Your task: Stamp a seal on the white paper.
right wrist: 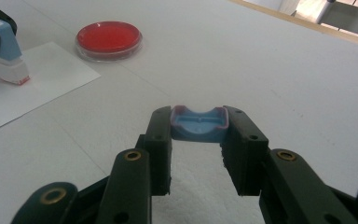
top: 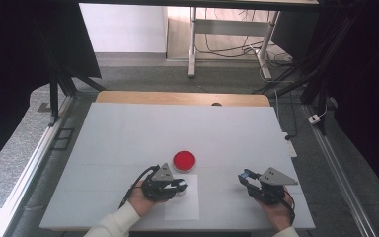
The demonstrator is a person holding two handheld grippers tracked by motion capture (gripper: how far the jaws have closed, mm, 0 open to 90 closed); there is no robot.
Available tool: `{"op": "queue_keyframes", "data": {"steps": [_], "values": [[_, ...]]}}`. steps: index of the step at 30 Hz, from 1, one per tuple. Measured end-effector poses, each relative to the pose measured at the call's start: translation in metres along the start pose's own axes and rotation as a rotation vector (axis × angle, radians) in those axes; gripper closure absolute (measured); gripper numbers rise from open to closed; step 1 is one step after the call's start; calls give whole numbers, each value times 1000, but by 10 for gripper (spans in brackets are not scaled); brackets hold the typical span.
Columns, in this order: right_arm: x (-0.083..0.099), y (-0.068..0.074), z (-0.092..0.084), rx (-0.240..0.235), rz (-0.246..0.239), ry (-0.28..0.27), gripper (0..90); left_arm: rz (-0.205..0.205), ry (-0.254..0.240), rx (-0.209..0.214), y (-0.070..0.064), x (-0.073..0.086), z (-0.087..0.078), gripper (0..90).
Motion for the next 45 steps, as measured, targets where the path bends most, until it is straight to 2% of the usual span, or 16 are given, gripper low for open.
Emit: {"op": "queue_keyframes", "data": {"steps": [11,15,22,27,29,32,45], "values": [[0,0,0,3,-2,-1,635,15,27,-12,-2,-2,0,755],[0,0,0,-1,1,-4,635,49,62,-35,-6,-4,2,756],[-1,1,0,-1,-3,-5,635,72,91,-60,-11,-4,3,758],[-1,1,-1,2,-2,-5,635,95,91,-84,-15,-3,3,759],[-1,2,-1,-1,-2,-6,635,88,82,-87,-16,-2,3,759],[-1,3,-1,-2,1,-7,635,105,63,-104,-19,2,3,760],[-1,3,-1,0,1,-5,635,103,49,-93,-17,3,3,760]]}}
Point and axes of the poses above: each handheld gripper's, and its own axes: z roughly forward along the jaws, x roughly out of its underside, y roughly to its left, the point moved 1 cm from there along z, roughly forward along the jaws, and after that the axes turned 6 degrees about z, right-handed, at the moved point
